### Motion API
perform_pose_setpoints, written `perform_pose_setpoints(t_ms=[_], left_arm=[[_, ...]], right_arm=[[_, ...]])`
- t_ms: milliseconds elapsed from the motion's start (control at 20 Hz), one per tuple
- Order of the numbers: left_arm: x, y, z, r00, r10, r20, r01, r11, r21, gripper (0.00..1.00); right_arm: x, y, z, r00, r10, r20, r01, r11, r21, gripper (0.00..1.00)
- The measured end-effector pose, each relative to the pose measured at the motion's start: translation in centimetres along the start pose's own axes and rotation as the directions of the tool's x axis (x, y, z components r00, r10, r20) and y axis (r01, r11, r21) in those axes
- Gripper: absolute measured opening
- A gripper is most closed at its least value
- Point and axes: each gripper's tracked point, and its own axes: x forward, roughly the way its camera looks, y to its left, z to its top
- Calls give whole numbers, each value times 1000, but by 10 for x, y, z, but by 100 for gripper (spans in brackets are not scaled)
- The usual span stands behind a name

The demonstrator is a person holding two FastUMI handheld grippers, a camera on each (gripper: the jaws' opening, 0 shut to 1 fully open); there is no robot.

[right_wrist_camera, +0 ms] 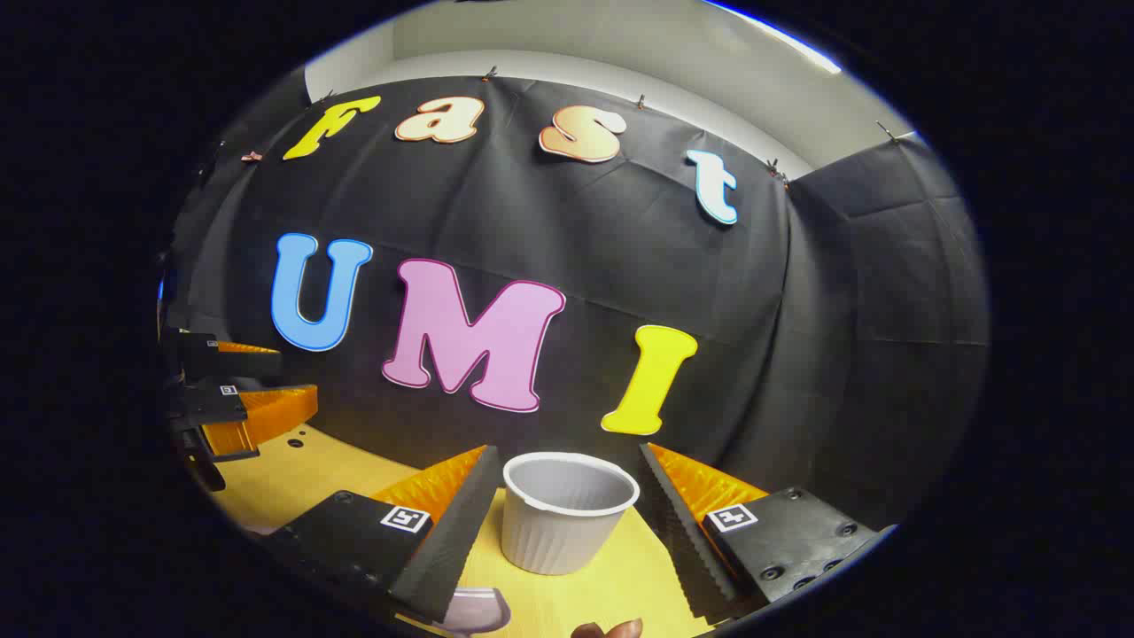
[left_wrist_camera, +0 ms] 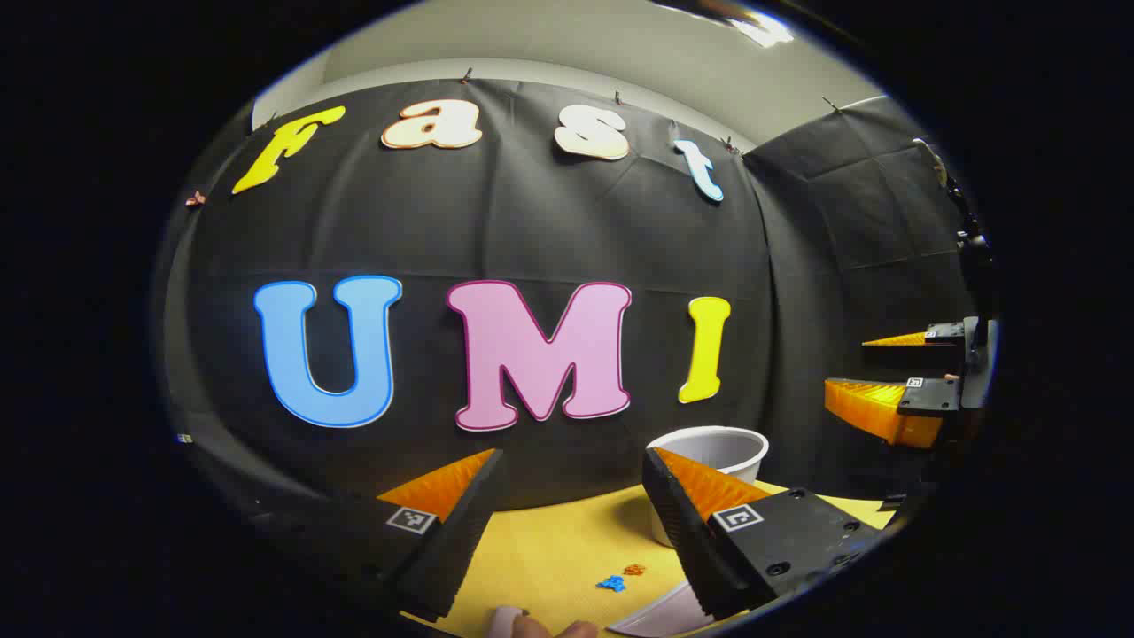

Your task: Pick up the small broom and dustpan from the desktop, sweep the trash into the dustpan with the broom, and then empty the trash into the garbage bin.

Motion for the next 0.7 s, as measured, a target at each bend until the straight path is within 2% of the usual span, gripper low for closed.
perform_pose_setpoints(t_ms=[150,450,700], left_arm=[[-17,19,-4,998,64,-24,-64,998,10,97],[-44,53,-17,984,166,-72,-165,986,8,97],[-61,67,-20,977,196,-82,-193,980,39,97]], right_arm=[[-4,5,4,999,30,18,-30,1000,-9,96],[-8,21,-8,996,88,-19,-88,996,-3,98],[-7,42,-4,990,140,-7,-140,990,-5,97]])
